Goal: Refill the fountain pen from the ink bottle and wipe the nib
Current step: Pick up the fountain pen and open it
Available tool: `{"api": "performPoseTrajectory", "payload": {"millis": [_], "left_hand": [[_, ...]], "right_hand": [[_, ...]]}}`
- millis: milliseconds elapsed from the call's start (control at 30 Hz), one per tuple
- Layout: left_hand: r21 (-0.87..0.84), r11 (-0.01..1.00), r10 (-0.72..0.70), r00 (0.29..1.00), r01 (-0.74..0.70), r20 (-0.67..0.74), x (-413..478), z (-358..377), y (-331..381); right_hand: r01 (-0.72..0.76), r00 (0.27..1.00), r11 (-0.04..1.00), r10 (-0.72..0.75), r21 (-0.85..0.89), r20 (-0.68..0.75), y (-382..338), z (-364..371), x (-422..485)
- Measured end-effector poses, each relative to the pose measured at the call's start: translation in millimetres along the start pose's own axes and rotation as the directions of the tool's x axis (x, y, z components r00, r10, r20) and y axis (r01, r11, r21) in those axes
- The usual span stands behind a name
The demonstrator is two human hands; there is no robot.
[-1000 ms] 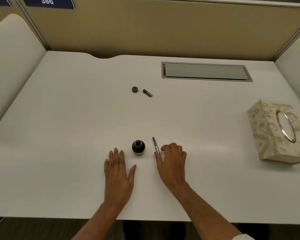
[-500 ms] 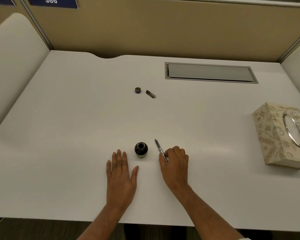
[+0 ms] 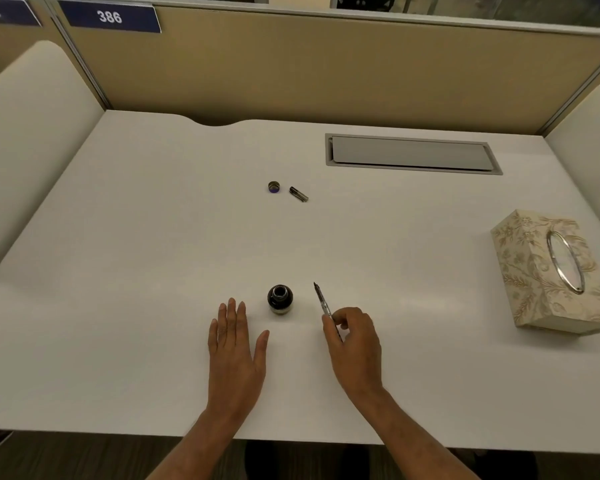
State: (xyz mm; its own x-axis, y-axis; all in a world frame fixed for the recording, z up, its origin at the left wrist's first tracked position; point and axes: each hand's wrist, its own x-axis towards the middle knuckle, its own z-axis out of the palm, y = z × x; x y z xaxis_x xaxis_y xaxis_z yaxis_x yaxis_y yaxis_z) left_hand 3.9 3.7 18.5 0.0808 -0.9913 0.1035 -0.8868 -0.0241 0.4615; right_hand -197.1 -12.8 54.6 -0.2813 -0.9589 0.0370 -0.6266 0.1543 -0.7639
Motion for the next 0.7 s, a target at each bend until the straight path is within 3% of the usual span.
{"api": "performPoseTrajectory", "payload": {"millis": [67, 200, 267, 300, 367, 467, 567, 700], "left_hand": [[-0.076, 0.996, 0.049, 0.996, -0.055, -0.068, -4, -14, 9], [-0.133, 0.940, 0.277, 0.932, -0.313, -0.235, -13, -34, 32], [-0.190, 0.915, 0.304, 0.919, -0.355, -0.251, -15, -41, 45], [-0.259, 0.912, 0.262, 0.938, -0.318, -0.229, -15, -46, 54], [-0.462, 0.881, 0.061, 0.993, -0.100, -0.099, -12, -61, 76], [-0.733, 0.613, -0.158, 0.954, 0.297, 0.254, -2, -76, 100], [-0.814, 0.307, -0.157, 0.870, 0.493, 0.467, 9, -85, 108], [-0.802, 0.061, -0.110, 0.802, 0.594, 0.586, 14, -89, 105]], "right_hand": [[-0.030, 1.000, 0.997, 0.030, 0.069, 0.009, -6, -7, -4], [-0.072, 0.997, 0.975, 0.062, 0.210, 0.050, -20, -20, -14], [-0.087, 0.994, 0.963, 0.067, 0.257, 0.083, -29, -28, -20], [-0.096, 0.992, 0.956, 0.069, 0.276, 0.105, -33, -32, -23], [-0.123, 0.984, 0.941, 0.073, 0.314, 0.165, -41, -39, -28], [-0.165, 0.959, 0.927, 0.071, 0.337, 0.273, -50, -46, -37], [-0.197, 0.930, 0.921, 0.067, 0.337, 0.362, -58, -52, -41], [-0.326, 0.867, 0.856, 0.102, 0.401, 0.487, -70, -64, -37]]}}
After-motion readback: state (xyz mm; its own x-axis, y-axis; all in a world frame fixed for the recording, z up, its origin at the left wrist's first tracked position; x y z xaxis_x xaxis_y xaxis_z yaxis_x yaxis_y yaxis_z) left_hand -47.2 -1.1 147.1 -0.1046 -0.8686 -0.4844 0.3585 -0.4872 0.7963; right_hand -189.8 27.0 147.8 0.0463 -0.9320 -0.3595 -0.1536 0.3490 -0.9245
